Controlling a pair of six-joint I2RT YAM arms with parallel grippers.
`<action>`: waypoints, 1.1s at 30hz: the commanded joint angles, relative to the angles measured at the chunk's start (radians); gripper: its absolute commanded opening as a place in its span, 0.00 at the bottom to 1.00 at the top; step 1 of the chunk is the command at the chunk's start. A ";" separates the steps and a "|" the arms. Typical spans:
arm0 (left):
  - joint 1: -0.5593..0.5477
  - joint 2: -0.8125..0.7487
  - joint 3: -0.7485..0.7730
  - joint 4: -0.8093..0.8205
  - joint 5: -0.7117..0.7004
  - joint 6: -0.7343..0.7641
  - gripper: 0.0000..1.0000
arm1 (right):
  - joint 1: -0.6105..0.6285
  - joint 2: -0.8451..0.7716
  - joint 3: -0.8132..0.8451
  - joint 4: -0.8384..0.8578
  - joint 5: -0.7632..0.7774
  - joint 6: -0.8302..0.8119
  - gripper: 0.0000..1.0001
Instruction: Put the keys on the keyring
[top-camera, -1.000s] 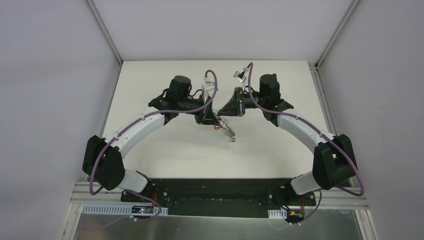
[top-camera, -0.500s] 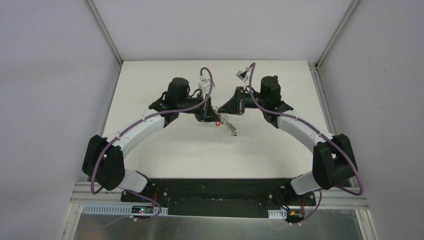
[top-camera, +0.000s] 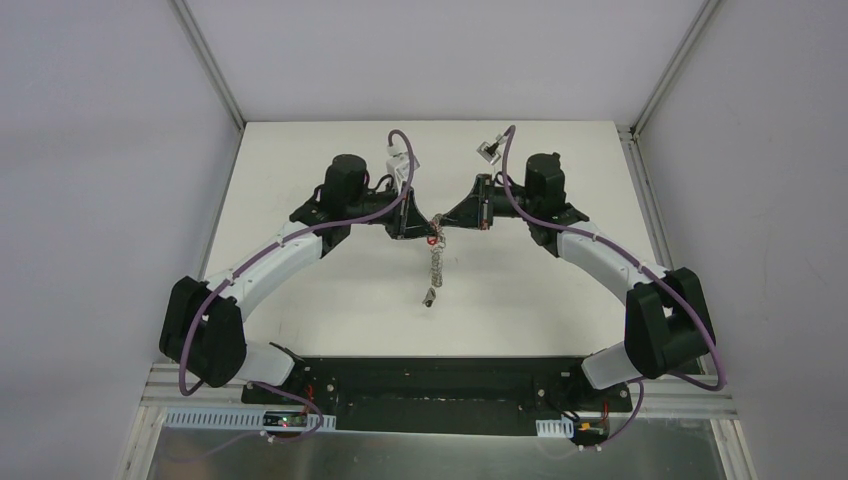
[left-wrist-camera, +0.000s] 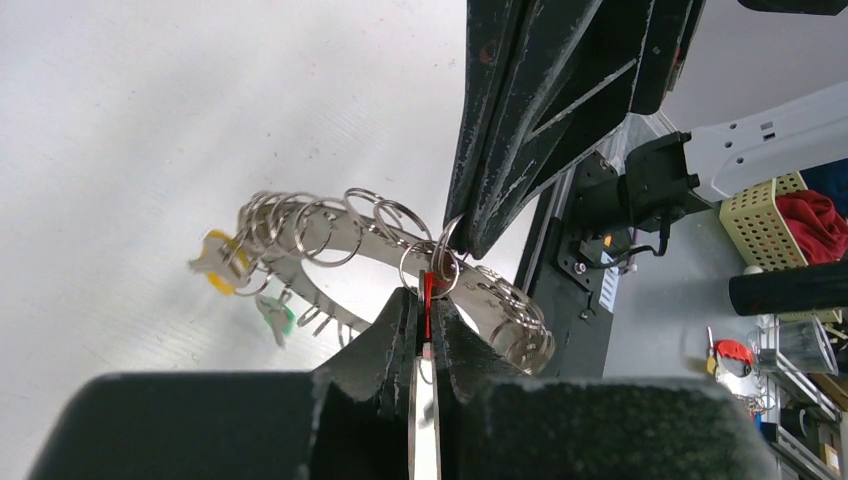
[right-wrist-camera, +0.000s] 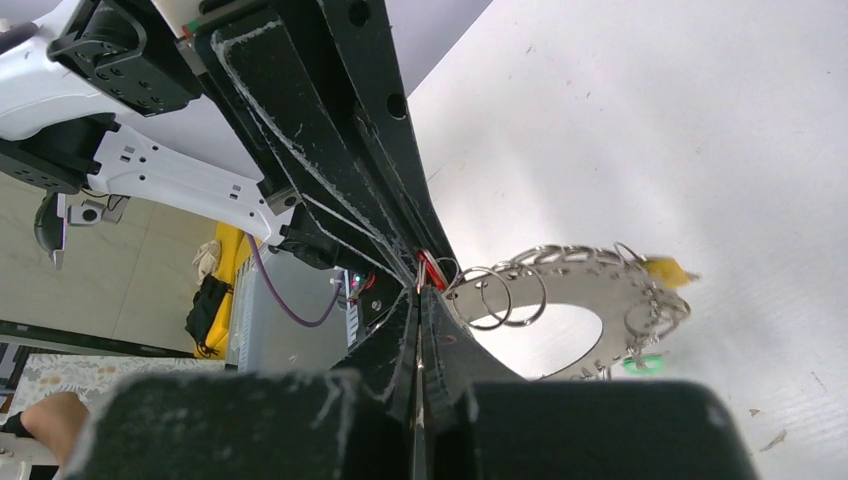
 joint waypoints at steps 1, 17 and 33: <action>0.006 -0.037 0.019 0.019 0.039 0.026 0.06 | -0.004 -0.043 0.016 0.071 -0.057 0.014 0.00; 0.005 -0.052 0.062 -0.155 0.080 0.199 0.08 | -0.014 -0.063 0.058 -0.056 -0.130 -0.121 0.00; -0.022 -0.038 0.139 -0.309 0.070 0.351 0.00 | -0.011 -0.074 0.063 -0.113 -0.141 -0.179 0.00</action>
